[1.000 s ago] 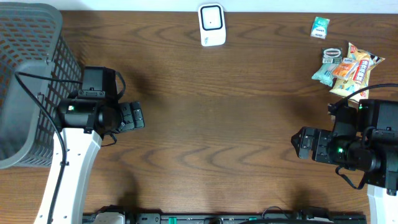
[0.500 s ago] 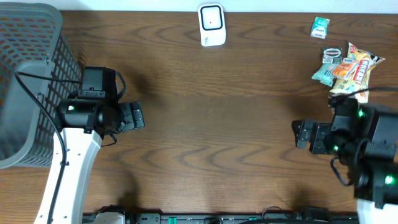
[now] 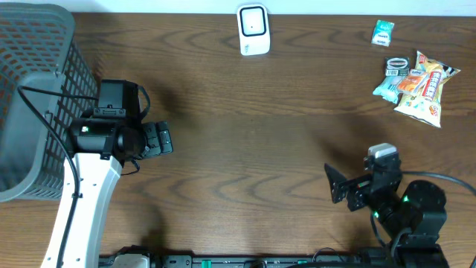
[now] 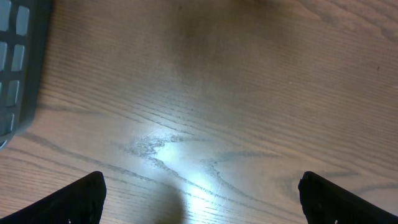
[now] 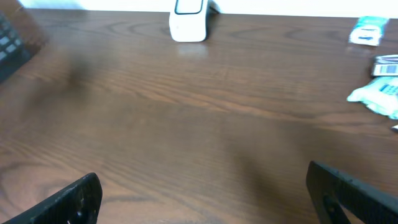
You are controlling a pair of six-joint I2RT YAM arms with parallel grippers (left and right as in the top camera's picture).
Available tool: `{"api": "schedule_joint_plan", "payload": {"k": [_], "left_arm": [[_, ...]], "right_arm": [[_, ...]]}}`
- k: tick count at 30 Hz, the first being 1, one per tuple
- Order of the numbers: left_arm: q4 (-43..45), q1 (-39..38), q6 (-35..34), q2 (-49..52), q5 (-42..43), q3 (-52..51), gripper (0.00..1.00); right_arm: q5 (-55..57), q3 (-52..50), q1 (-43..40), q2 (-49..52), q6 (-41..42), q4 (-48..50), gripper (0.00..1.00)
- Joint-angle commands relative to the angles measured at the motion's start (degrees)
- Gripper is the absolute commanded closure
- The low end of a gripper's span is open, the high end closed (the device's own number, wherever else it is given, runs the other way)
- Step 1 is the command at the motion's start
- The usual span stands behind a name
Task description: Scan the item barcode
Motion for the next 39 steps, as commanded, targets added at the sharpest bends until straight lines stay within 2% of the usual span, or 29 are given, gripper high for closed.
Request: {"api": "schedule_joint_plan", "payload": {"k": [1, 7, 16, 23, 33, 39], "left_arm": [[-0.1, -0.2, -0.5, 0.2, -0.3, -0.3, 0.02], [-0.1, -0.2, -0.5, 0.2, -0.3, -0.3, 0.02], [-0.1, -0.2, -0.5, 0.2, -0.3, -0.3, 0.02], [-0.1, -0.2, -0.5, 0.2, -0.3, -0.3, 0.02], [-0.1, -0.2, -0.5, 0.2, -0.3, -0.3, 0.02], [-0.1, -0.2, -0.5, 0.2, -0.3, -0.3, 0.02]], "right_arm": [[-1.3, -1.2, 0.7, -1.3, -0.8, 0.7, 0.01], [-1.0, -1.8, 0.9, -3.6, -1.7, 0.9, 0.01], [1.9, -8.0, 0.9, -14.5, -1.8, 4.9, 0.01], [2.0, -16.4, 2.4, -19.8, -1.8, 13.9, 0.01], [3.3, -25.2, 2.8, -21.6, -1.5, 27.5, 0.01], [8.8, -29.6, 3.1, -21.6, 2.9, 34.8, 0.01]]}}
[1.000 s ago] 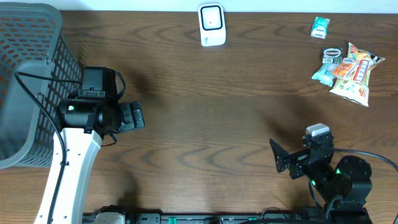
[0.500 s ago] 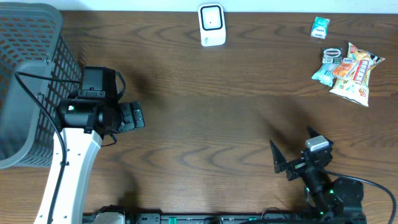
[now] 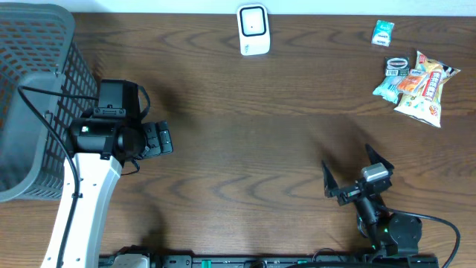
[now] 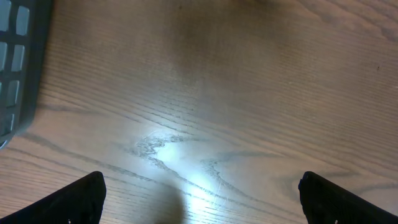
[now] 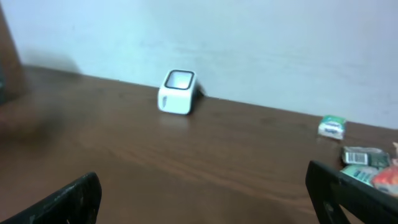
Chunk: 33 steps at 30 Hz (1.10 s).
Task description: Scan the item barcode
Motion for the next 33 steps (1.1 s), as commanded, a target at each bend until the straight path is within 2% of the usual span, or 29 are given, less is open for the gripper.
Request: {"api": "schedule_joint_plan", "payload": {"k": [1, 33], "left_arm": [[-0.1, -0.2, -0.5, 0.2, -0.3, -0.3, 0.02], [-0.1, -0.2, -0.5, 0.2, -0.3, -0.3, 0.02]], "right_arm": [[4.7, -1.6, 0.8, -0.4, 3.3, 0.2, 0.01], [11.9, -1.5, -0.7, -0.4, 2.2, -3.2, 0.01]]}}
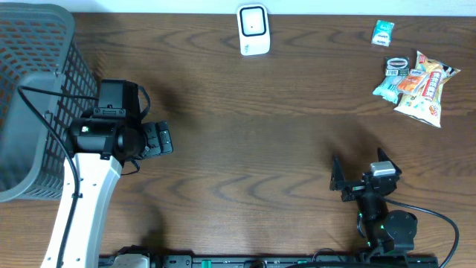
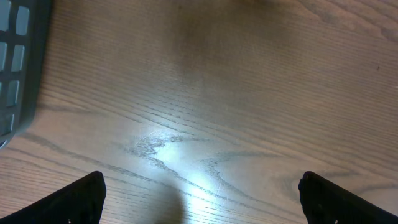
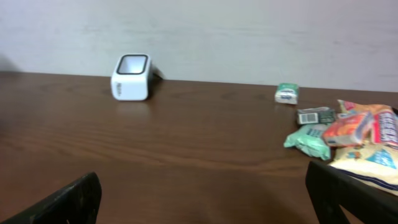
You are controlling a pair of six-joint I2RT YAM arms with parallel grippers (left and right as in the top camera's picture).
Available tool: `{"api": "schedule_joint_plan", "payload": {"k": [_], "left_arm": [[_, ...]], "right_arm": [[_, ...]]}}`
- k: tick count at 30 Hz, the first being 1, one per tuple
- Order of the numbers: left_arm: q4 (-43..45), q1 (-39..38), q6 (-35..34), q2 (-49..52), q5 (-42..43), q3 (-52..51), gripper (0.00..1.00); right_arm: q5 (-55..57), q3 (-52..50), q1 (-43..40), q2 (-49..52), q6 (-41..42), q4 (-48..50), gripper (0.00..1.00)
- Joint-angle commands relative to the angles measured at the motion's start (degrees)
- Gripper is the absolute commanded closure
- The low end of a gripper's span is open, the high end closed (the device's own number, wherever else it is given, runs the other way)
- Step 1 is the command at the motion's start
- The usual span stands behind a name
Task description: Scan the item barcode
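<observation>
The white barcode scanner [image 1: 253,30] stands at the table's far edge, centre, and shows at the left of the right wrist view [image 3: 132,77]. A small green pack [image 1: 382,33] and a pile of snack packs [image 1: 416,85] lie at the far right; the pile [image 3: 348,130] appears at the right of the right wrist view. My right gripper [image 1: 361,171] is open and empty at the front right, well short of the pile. My left gripper [image 1: 160,139] is open over bare wood at the left.
A grey mesh basket [image 1: 30,97] fills the left end of the table, close to my left arm; its corner [image 2: 18,62] shows in the left wrist view. A wall runs behind the far edge. Cables trail from both arms.
My right gripper has shifted slightly right and turned, so its view now takes in the snack pile as well as the scanner. It stays open. The left arm has not moved.
At first my right wrist looked down along the table, both grippers open and empty. Then it was tilted up, facing the scanner and wall. Now it faces further right, toward the snack packs. The left arm and all items have stayed put.
</observation>
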Motion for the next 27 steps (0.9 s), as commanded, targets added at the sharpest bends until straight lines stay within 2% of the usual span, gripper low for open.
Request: {"api": "schedule_joint_plan", "payload": {"k": [1, 10, 27], "left_arm": [[-0.1, -0.2, -0.5, 0.2, -0.3, -0.3, 0.02], [-0.1, -0.2, -0.5, 0.2, -0.3, -0.3, 0.02], [-0.1, -0.2, -0.5, 0.2, -0.3, -0.3, 0.02]], "right_arm": [[1.3, -0.1, -0.4, -0.4, 0.6, -0.5, 0.01], [2.5, -0.1, -0.2, -0.4, 2.3, -0.7, 0.01], [2.6, -0.1, -0.3, -0.4, 0.6, -0.3, 0.01]]}}
